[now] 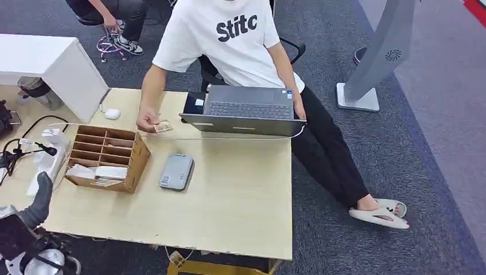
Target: Pass the card to the sensor for recognition and then transmit it.
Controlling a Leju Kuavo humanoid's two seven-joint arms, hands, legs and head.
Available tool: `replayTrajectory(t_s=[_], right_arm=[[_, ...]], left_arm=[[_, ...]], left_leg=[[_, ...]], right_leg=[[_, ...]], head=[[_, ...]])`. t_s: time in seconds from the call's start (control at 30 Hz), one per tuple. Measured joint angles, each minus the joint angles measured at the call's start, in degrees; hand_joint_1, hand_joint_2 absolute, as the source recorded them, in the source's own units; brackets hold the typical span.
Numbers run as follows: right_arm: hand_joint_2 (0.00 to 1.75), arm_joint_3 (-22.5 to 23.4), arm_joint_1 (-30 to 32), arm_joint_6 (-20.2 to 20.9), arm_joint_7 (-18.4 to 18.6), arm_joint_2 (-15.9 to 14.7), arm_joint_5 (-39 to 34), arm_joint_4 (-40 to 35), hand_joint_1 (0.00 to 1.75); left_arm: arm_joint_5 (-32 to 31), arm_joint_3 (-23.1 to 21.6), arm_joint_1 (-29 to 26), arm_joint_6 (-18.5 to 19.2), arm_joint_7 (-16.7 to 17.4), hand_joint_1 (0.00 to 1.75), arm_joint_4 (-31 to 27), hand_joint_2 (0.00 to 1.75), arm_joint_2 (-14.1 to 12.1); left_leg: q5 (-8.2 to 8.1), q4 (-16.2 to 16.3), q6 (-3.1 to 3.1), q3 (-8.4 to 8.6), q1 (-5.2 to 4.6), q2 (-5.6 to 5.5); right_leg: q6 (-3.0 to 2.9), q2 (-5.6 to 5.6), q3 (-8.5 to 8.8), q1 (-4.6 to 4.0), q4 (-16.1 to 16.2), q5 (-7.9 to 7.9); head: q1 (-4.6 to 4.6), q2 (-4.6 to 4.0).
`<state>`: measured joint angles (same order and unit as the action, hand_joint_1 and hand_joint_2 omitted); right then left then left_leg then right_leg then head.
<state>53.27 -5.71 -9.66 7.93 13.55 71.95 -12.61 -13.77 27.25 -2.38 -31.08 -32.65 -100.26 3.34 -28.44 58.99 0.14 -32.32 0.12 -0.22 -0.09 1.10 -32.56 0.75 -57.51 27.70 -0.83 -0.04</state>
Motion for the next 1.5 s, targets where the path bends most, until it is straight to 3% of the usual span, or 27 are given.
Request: replayTrajectory(t_s=[0.27, 0.77, 0.8, 0.83, 1.3, 1.5], right_arm=[[1.75, 0.00, -0.77, 0.74, 0.31, 0.09, 0.00, 0.02, 0.00], [1.75, -0.02, -1.55, 1.77, 1.18, 0.11, 0.04, 0.02, 0.00], [1.75, 0.00, -1.60, 1.86, 1.31, 0.11, 0.04, 0.02, 0.00], [1.75, -0.02, -1.66, 1.88, 1.44, 0.11, 0.04, 0.02, 0.00], [1.75, -0.17, -1.93, 2.73, 1.99, 0.11, -0.72, 0.02, 0.00], [1.75, -0.20, -1.89, 2.71, 1.75, 0.09, -1.40, 0.02, 0.00]], left_arm=[[-6.21, -6.40, 9.10, 1.92, 4.98, 0.00, 8.18, 1.75, -4.96], [-23.50, -16.46, 24.27, 0.92, 13.70, 0.00, 26.01, 1.75, -11.80], [-24.88, -17.42, 25.34, 0.85, 14.43, 0.82, 27.37, 1.75, -12.26], [-26.28, -18.12, 26.02, 0.72, 15.21, 1.75, 28.46, 1.75, -12.68], [-47.90, -28.67, 33.48, -0.49, 25.46, 1.75, 39.40, 1.75, -19.27], [-49.48, -30.33, 33.60, 1.07, 26.66, 1.75, 39.80, 1.75, -20.30]], left_leg=[[0.01, 0.02, 0.00, 0.00, 0.00, 0.02], [0.05, 0.04, 0.00, 0.00, 0.00, 0.06], [0.05, 0.04, -0.01, -0.01, 0.00, 0.05], [0.05, 0.04, -0.01, 0.00, 0.00, 0.06], [0.06, 0.04, -0.03, -0.01, 0.04, 0.20], [0.06, 0.04, -0.03, -0.02, 0.03, 0.19]], right_leg=[[-0.06, 0.05, -0.01, 0.00, 0.00, -0.06], [-0.05, 0.11, -0.03, 0.00, -0.01, -0.09], [-0.05, 0.09, -0.02, 0.00, -0.01, -0.09], [-0.06, 0.11, -0.02, 0.00, -0.01, -0.10], [-0.09, 0.23, -0.07, 0.00, -0.05, -0.12], [-0.09, 0.21, -0.06, 0.00, -0.05, -0.12]], head=[[0.00, 0.00], [0.00, 0.00], [0.00, 0.02], [0.00, 0.02], [0.00, 0.02], [-0.02, 0.00]])
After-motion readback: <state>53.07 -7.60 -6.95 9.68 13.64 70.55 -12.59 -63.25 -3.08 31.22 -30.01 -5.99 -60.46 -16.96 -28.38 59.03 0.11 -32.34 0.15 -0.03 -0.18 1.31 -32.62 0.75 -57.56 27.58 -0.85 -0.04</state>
